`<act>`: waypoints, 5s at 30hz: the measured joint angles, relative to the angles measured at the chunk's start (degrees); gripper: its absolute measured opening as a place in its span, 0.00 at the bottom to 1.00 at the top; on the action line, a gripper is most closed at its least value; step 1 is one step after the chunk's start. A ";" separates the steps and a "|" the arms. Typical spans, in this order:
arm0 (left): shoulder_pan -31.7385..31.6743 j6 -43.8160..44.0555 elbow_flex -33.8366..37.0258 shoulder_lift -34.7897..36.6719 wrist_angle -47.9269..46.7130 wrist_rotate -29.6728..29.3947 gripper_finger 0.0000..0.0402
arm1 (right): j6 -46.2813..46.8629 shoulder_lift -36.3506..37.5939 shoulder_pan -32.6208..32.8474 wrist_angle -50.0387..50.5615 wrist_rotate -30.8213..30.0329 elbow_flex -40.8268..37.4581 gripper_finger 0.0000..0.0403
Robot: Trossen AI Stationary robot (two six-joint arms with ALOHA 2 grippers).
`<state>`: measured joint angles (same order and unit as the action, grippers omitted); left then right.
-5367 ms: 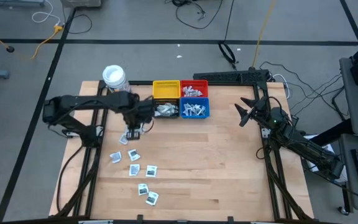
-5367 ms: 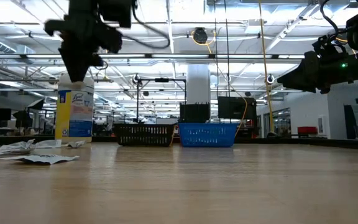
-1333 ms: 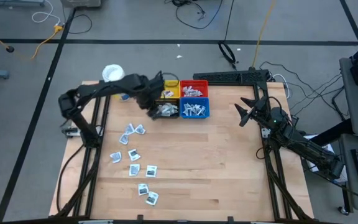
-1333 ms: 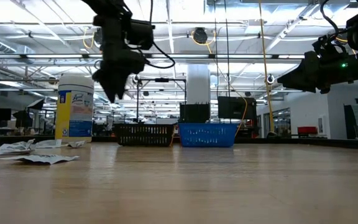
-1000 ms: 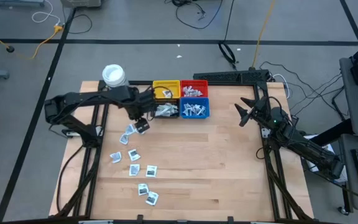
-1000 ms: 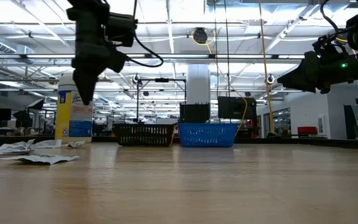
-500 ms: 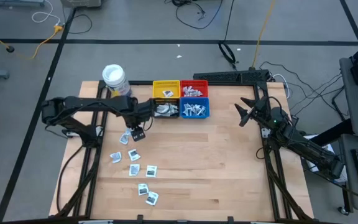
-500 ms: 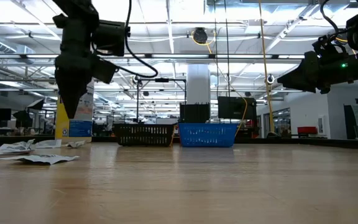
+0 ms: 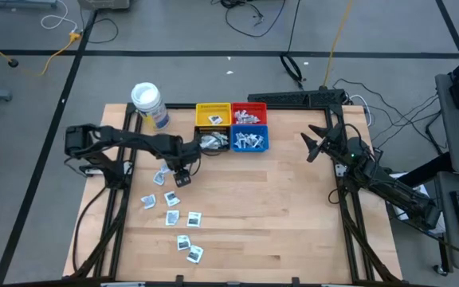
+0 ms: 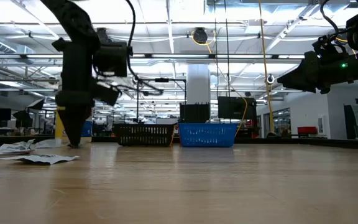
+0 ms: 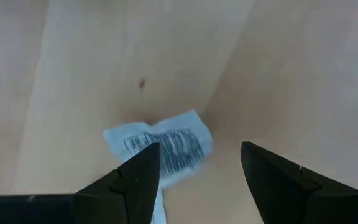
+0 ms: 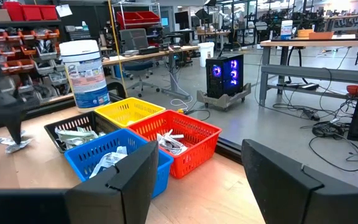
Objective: Pick & Place First Aid Supplies
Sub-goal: Put the gray towelette pack into the yellow basket
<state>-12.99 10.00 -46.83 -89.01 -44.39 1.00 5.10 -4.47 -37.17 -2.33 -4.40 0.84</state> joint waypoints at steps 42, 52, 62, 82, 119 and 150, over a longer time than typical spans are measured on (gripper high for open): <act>-1.12 -6.02 -22.80 5.50 -30.17 5.39 0.02 | 0.01 0.02 0.02 -0.01 0.00 -0.01 0.57; -3.99 -7.34 -27.40 3.60 -31.83 5.61 0.01 | 0.00 0.00 0.00 0.00 0.00 -0.02 0.57; -14.99 -10.61 -40.93 -8.85 -32.10 5.49 0.02 | 0.02 0.02 0.02 0.00 0.00 -0.02 0.57; -27.22 -17.83 -77.73 -35.76 -36.35 5.44 0.01 | 0.02 0.01 0.00 -0.02 0.00 -0.02 0.57; -26.91 -12.88 -77.22 -44.45 -29.00 4.50 0.59 | 0.00 0.00 0.00 0.00 0.00 -0.02 0.57; -12.81 10.60 -41.02 -11.82 -26.20 4.97 0.62 | 0.01 0.01 0.01 0.00 0.00 -0.01 0.57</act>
<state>-25.81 20.60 -87.85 -100.83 -70.59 5.97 5.11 -4.46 -37.16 -2.33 -4.40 0.83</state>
